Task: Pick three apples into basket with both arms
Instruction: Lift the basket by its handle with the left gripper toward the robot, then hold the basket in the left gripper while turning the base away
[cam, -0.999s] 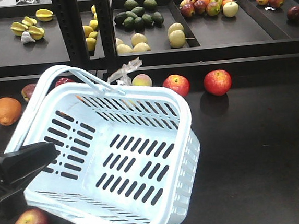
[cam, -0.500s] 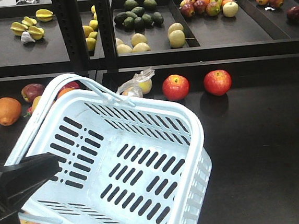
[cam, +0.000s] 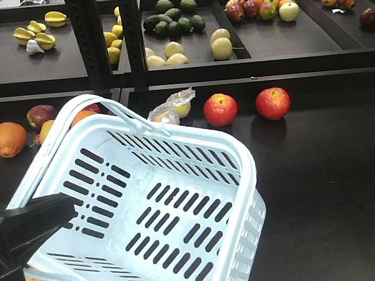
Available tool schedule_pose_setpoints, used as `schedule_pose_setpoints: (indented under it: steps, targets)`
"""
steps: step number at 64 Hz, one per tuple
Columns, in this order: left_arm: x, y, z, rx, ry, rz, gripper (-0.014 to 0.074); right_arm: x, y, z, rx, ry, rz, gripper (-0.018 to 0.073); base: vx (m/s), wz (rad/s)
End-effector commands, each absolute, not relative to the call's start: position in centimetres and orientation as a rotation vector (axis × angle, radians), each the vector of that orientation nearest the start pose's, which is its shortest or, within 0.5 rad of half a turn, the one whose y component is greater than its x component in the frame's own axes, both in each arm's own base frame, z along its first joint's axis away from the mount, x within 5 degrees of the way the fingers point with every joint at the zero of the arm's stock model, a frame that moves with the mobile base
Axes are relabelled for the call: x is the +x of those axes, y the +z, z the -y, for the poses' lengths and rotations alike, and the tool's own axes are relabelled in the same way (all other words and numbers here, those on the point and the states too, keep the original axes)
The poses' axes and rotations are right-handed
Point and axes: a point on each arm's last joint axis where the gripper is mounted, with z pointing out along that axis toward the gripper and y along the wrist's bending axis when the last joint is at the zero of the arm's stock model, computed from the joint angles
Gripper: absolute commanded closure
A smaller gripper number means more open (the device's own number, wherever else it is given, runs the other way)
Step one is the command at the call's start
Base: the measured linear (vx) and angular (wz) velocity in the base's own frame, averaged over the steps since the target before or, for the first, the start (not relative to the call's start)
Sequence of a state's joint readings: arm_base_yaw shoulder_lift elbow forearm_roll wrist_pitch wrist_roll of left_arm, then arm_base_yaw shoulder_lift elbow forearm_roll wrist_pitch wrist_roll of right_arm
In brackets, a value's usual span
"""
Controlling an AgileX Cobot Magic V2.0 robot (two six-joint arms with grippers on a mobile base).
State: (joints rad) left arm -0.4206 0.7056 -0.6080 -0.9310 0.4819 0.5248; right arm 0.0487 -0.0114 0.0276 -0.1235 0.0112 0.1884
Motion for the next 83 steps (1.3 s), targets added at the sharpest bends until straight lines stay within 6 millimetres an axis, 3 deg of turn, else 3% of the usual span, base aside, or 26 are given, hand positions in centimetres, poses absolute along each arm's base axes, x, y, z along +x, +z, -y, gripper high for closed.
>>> schedule_pose_setpoints:
  steps: [1,47,83]
  targets:
    - [11.66,34.36,8.72,0.281,-0.898,-1.855,0.0604,5.51,20.86,-0.35,-0.005,0.092,-1.432,0.0564,0.00,0.00]
    - [11.66,34.36,8.72,0.281,-0.898,-1.855,0.0603,5.51,20.86,-0.35,-0.005,0.092,-1.432,0.0564,-0.03,0.04]
    - [11.66,34.36,8.72,0.281,-0.898,-1.855,0.0603,5.51,20.86,-0.35,-0.005,0.092,-1.432,0.0564,-0.13,0.31]
